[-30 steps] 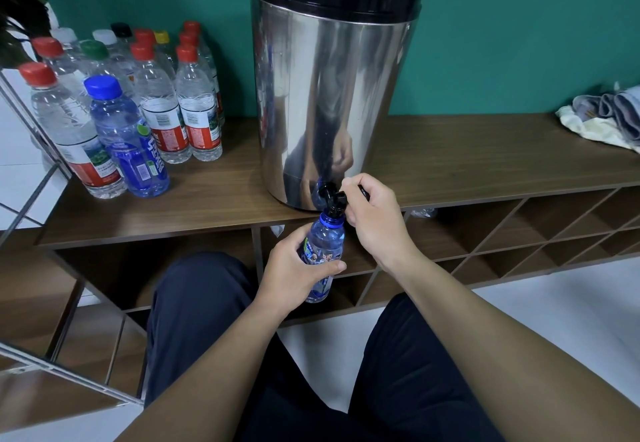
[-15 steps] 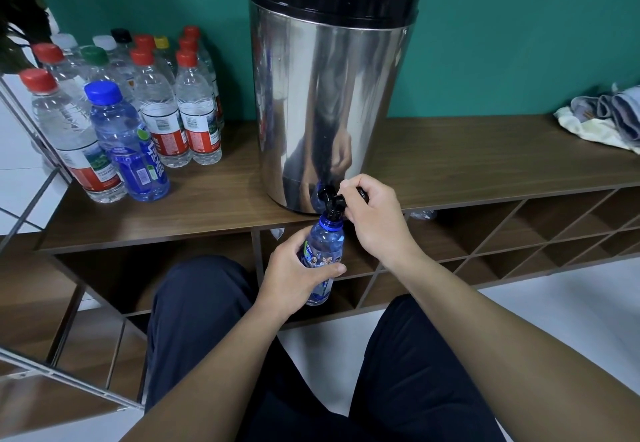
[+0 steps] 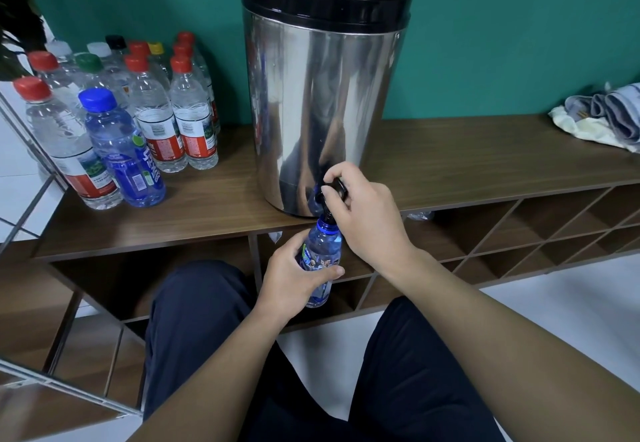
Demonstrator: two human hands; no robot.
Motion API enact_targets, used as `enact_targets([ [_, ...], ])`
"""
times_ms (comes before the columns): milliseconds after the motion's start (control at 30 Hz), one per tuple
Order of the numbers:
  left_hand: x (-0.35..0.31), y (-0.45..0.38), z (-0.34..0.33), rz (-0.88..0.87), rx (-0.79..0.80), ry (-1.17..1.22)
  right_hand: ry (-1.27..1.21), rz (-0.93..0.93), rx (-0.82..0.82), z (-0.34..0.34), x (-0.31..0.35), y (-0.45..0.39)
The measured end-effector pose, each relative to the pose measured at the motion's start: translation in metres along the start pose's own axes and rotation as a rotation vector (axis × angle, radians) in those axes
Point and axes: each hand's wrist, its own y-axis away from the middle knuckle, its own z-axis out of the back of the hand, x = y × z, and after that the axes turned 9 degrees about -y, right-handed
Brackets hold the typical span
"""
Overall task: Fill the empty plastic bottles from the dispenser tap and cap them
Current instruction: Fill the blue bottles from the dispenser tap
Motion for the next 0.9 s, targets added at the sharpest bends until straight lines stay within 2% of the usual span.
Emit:
enact_targets([
  [100, -0.001, -0.001, -0.001, 0.006, -0.001, -0.010, -0.066, -0.012, -0.003, 0.002, -0.003, 0.001],
  [200, 0.004, -0.004, -0.003, 0.022, -0.005, -0.016, -0.242, -0.060, 0.055, 0.008, -0.004, 0.006],
  [333, 0.011, -0.008, -0.008, 0.042, -0.018, -0.052, -0.459, -0.240, -0.100, 0.013, -0.027, 0.010],
  [400, 0.012, -0.009, -0.010, 0.053, -0.023, -0.064, -0.405, -0.316, -0.146, 0.015, -0.051, 0.009],
  [533, 0.017, -0.012, -0.014, 0.091, -0.025, -0.074, -0.233, -0.375, -0.123, 0.016, -0.100, 0.011],
  [633, 0.020, -0.014, -0.018, 0.097, -0.016, -0.083, -0.143, -0.350, -0.111, 0.016, -0.118, 0.011],
  [900, 0.026, -0.015, -0.026, 0.099, -0.005, -0.048, 0.121, -0.263, 0.128, 0.010, -0.134, -0.013],
])
